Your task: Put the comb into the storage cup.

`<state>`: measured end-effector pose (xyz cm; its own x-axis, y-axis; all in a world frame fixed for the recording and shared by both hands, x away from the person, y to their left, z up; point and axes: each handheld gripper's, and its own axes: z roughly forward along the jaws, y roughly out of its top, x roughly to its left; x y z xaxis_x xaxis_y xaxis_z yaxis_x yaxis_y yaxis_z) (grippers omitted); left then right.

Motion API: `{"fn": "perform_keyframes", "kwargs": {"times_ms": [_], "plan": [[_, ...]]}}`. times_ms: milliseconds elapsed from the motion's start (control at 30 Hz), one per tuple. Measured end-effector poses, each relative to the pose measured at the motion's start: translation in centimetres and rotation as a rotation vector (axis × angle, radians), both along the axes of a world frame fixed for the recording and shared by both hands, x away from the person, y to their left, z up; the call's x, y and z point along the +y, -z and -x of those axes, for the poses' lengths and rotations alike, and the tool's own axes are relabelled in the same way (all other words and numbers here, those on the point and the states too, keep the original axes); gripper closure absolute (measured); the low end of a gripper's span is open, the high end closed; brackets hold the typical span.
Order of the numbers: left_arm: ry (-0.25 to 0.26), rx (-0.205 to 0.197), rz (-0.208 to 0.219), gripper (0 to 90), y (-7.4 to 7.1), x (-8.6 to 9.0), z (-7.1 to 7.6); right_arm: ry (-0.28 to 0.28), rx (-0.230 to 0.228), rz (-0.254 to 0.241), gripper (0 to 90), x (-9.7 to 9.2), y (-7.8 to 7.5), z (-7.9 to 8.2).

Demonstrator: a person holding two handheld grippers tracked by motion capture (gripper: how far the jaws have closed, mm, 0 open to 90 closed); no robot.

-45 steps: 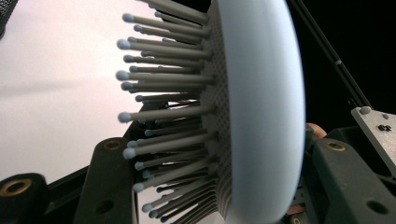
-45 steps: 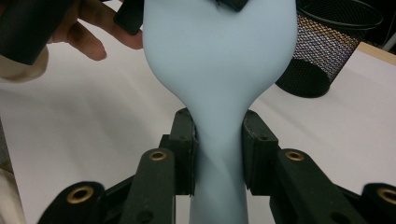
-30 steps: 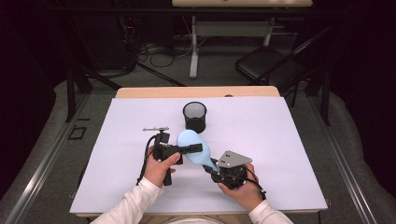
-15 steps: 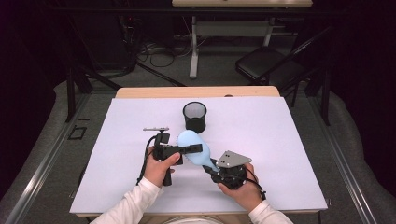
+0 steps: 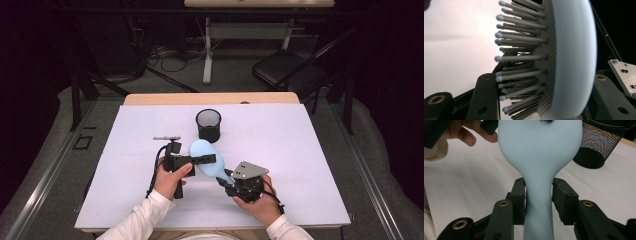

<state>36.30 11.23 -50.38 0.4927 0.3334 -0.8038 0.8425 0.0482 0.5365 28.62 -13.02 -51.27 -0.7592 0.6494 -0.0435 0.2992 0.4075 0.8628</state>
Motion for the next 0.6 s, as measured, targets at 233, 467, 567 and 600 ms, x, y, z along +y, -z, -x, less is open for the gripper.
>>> {"fn": "perform_keyframes", "kwargs": {"times_ms": [233,467,567,600], "plan": [[-0.010,0.003,0.006,49.4,0.17,0.24,-0.16,-0.005,0.000,0.010,53.9,0.19,0.20,-0.09],[-0.015,0.000,0.004,49.4,0.29,0.49,-0.32,-0.011,-0.008,0.020,48.0,0.32,0.34,-0.19],[-0.018,0.001,0.002,49.4,0.30,0.59,-0.36,-0.015,-0.012,0.025,47.2,0.36,0.32,-0.16],[-0.018,-0.002,0.003,49.4,0.31,0.63,-0.39,-0.015,-0.013,0.025,46.8,0.36,0.31,-0.16]]}}
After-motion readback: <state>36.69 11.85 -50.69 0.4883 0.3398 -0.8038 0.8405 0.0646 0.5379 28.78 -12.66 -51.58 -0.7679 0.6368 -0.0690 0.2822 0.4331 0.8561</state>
